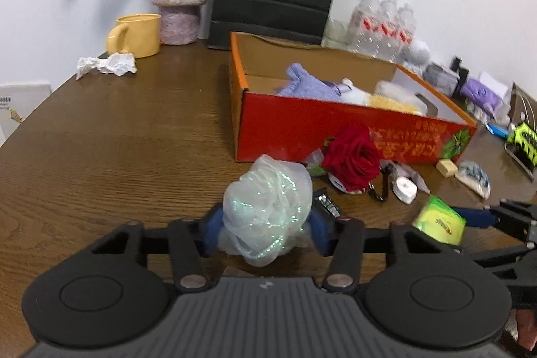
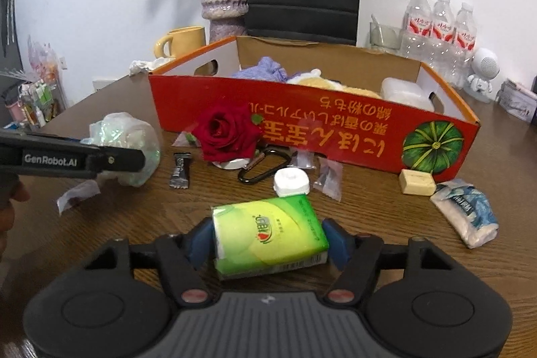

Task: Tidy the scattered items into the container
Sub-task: 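Grasp the bath puff with the left tool while the right tool grasps the green tissue pack, then drop the bath puff and tissue pack into the box with both tools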

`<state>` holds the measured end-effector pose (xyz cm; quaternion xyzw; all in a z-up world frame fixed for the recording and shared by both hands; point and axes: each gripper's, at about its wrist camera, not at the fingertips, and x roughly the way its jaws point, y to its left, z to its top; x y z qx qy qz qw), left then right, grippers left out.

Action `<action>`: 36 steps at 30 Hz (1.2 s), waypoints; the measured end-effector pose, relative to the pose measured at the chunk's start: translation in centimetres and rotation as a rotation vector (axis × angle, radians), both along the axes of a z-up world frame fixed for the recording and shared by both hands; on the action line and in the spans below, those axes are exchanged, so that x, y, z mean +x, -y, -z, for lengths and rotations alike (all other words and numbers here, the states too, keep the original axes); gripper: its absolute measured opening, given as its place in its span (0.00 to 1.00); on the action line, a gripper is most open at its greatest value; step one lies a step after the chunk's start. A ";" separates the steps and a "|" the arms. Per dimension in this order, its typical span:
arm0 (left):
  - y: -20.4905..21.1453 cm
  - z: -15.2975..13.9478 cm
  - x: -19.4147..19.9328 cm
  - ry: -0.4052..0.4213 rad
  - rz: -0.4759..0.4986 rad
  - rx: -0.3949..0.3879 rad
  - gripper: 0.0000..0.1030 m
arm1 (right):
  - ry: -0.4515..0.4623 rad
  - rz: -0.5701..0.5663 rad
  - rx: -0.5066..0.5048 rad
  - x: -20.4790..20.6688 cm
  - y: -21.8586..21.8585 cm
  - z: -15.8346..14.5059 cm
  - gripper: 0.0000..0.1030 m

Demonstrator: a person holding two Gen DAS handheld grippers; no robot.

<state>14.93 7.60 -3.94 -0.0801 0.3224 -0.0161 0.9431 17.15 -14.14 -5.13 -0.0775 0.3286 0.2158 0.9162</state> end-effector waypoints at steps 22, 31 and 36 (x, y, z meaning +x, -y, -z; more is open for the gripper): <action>2.1 -6.9 0.8 0.225 0.057 -0.028 0.40 | 0.172 0.074 0.151 2.7 3.7 -7.5 0.64; 4.0 -9.3 7.7 0.264 0.047 -0.061 0.40 | 0.196 0.102 0.171 9.9 2.7 -9.9 0.64; 3.6 -8.3 10.9 0.234 0.023 -0.078 0.40 | 0.192 0.121 0.125 13.3 2.1 -8.7 0.64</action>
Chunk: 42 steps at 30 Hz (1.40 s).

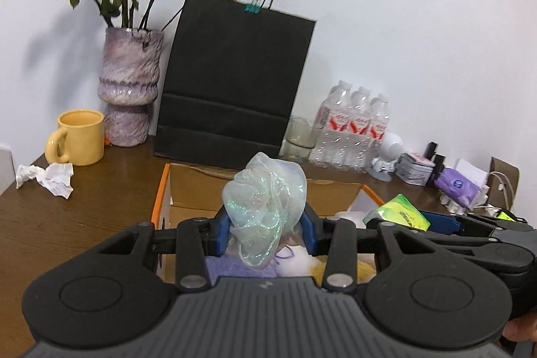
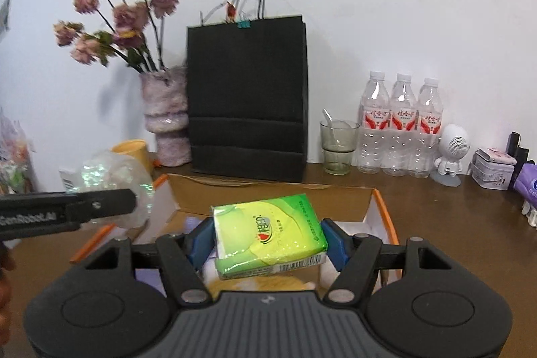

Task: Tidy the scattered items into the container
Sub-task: 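Drop the bath puff and tissue pack into the box with both tools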

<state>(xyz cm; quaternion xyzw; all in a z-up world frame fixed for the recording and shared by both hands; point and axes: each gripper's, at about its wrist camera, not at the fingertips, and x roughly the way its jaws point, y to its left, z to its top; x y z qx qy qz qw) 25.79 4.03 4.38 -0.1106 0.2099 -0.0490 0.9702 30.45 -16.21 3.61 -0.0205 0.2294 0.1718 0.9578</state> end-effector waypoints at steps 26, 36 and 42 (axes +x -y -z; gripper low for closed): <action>0.4 2.9 4.1 -0.093 -0.042 0.047 1.00 | -0.133 0.016 -0.083 4.2 -0.9 3.2 0.93; 0.1 0.7 1.4 -0.047 -0.041 0.028 1.00 | -0.101 0.022 -0.065 1.8 0.6 1.3 0.93; -0.1 -0.5 -2.2 -0.024 -0.055 0.054 1.00 | -0.079 0.042 -0.071 -1.7 3.5 0.3 0.93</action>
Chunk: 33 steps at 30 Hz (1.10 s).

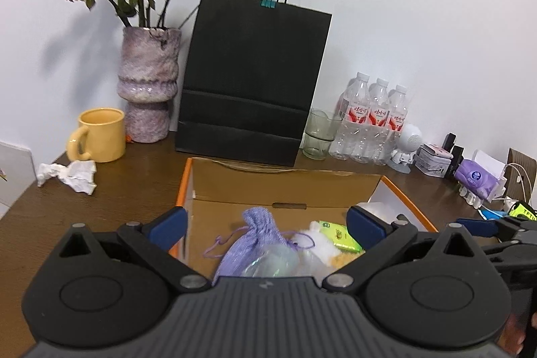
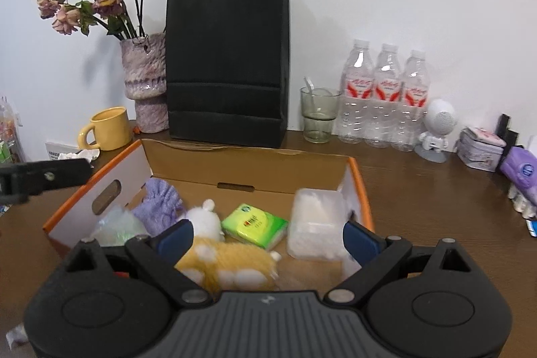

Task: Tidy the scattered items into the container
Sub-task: 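Drop the bath puff and tissue pack into the box with both tools, then grasp the clear bag with the left tool while the right tool grasps the blue-white packet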

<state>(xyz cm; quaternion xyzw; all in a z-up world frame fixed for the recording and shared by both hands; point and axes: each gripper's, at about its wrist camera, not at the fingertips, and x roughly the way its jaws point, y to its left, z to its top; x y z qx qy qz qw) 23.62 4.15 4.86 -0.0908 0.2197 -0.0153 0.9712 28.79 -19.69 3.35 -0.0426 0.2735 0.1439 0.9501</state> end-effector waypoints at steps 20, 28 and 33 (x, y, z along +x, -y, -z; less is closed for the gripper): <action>-3.8 6.2 -11.7 -0.205 -0.035 0.081 1.00 | -0.110 0.134 -0.067 -5.7 8.0 7.3 0.92; -3.6 8.3 -13.9 -0.252 -0.004 0.110 0.83 | -0.115 0.102 -0.055 -5.2 7.5 8.5 0.77; -3.5 9.1 -13.4 -0.268 -0.026 0.152 0.35 | -0.116 0.080 -0.025 -6.1 7.8 8.4 0.35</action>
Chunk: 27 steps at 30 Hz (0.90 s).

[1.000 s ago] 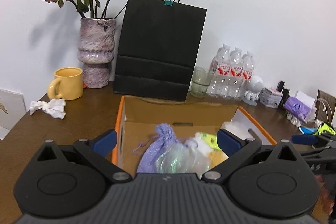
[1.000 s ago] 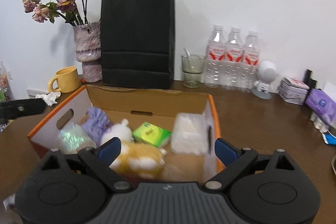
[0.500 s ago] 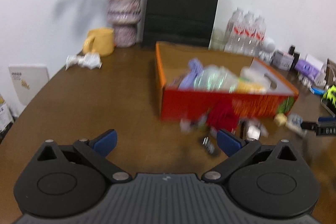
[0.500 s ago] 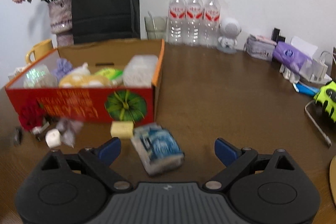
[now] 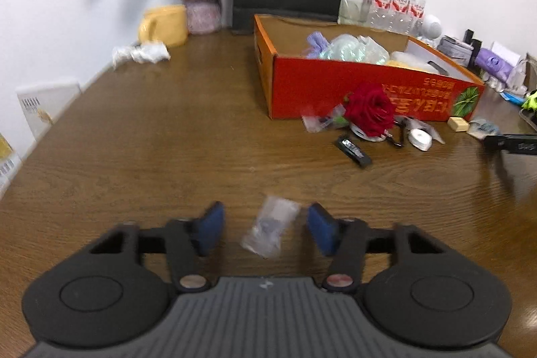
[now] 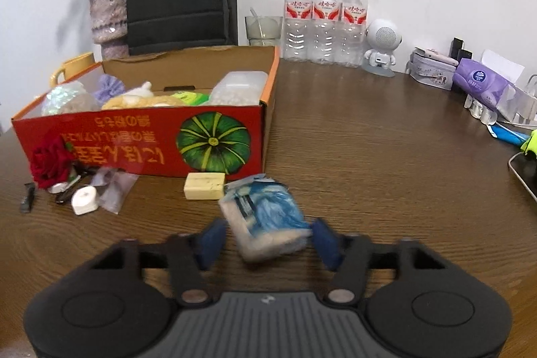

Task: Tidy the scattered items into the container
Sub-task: 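Grasp the clear bag with the left tool while the right tool grasps the blue-white packet, then place the clear bag and blue-white packet into the box with both tools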

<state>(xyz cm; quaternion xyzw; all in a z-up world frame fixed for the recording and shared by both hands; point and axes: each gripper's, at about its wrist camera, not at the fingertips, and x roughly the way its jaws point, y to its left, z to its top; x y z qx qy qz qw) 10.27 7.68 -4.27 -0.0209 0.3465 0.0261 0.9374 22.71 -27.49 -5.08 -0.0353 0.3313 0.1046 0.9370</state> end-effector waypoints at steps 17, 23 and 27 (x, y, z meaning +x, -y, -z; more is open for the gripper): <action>-0.3 -0.9 1.1 0.061 -0.031 -0.049 0.19 | 0.047 0.008 0.005 -2.7 0.0 -1.2 0.14; 0.0 -2.3 1.5 0.104 -0.016 -0.056 0.19 | 0.087 -0.011 0.025 -3.2 -0.4 -2.8 0.14; 0.5 -3.9 2.3 0.150 0.006 -0.065 0.19 | 0.123 -0.029 0.044 -3.5 -0.8 -4.3 0.14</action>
